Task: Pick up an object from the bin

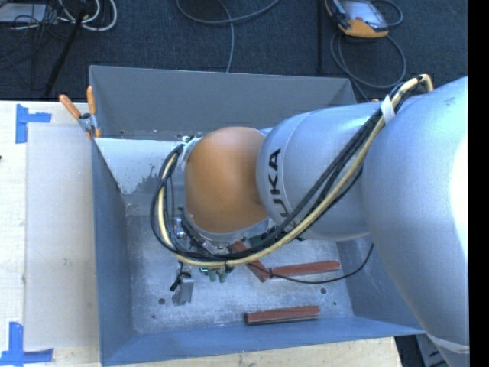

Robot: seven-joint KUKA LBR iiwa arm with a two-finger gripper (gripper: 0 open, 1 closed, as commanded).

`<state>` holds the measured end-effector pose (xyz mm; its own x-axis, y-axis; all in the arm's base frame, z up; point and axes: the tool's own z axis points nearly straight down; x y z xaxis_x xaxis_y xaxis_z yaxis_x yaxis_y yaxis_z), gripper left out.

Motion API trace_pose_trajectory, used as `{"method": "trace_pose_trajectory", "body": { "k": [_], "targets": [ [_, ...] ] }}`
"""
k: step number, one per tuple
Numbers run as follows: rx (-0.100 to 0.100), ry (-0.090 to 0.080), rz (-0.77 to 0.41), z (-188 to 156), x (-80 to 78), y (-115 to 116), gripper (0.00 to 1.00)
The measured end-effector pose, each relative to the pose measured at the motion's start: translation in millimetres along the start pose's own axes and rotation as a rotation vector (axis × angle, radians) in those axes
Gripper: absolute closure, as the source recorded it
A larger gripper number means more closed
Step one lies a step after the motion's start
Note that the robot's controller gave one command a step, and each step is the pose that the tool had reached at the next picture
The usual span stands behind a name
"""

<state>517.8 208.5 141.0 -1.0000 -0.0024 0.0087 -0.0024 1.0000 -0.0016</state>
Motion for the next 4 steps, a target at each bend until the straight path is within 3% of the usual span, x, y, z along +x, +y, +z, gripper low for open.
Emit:
{"method": "trace_pose_trajectory", "body": {
  "k": [1, 2, 3, 4],
  "targets": [
    [0.001, -0.009, -0.053, 47, -54.9, -26, 0.0],
    [0.0, -0.019, -0.082, -40, -85.8, -73, 0.0],
    [0.001, -0.001, 0.025, 59, -82.7, -128, 0.0],
    [-0.003, -0.01, 0.061, 71, -94.2, -172, 0.0]
  ]
}}
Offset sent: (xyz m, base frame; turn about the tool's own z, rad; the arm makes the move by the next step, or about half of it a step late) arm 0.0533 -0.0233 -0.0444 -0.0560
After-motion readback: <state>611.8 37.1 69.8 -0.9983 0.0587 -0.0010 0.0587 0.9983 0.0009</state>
